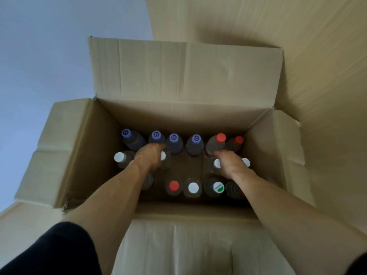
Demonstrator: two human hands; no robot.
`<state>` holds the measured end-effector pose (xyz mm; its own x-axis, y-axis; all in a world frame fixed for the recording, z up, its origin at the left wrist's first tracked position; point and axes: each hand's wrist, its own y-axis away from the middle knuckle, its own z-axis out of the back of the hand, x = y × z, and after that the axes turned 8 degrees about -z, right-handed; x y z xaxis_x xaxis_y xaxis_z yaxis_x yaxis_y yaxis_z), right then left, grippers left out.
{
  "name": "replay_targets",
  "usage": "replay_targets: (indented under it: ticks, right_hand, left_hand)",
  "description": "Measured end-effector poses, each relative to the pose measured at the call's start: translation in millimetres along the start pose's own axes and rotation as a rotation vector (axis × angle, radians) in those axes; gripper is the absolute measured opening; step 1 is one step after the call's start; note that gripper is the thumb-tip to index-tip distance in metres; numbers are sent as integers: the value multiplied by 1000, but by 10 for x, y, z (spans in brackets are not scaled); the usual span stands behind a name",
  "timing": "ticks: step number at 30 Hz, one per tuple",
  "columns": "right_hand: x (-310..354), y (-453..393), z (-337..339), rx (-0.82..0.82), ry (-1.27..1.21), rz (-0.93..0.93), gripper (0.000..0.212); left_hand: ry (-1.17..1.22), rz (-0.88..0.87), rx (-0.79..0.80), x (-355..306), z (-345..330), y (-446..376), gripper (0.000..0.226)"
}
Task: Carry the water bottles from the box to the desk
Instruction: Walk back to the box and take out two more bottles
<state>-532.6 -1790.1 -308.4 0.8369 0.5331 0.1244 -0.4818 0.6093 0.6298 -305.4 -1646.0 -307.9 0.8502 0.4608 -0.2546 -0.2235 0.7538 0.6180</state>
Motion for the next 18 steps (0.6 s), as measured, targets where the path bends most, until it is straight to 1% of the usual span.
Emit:
replay_targets:
  ticks: [3, 5, 8, 14, 16, 18]
  right_hand:
    - [-10, -44, -48, -18, 20, 25, 49]
    - [-6, -56, -71, -23, -9, 28, 50]
    - [3, -65, -88, -20, -74, -4, 47]
    - [-52, -81, -202, 2, -150, -22, 55]
    - [-60, -109, -230, -14, -175, -4, 49]
    - [-60, -117, -242, -43, -195, 11, 41]
  left_hand:
    - [34, -19, -27, 66, -16, -18, 67]
    - [59, -34, -46, 102, -15, -27, 62]
    - [71, -41, -43, 138, -57, -48, 58]
    - [66, -62, -34, 146, -200, -140, 66]
    - [53, -62, -36, 126, -242, -180, 59]
    - [45, -61, -66, 88, -273, -198, 45]
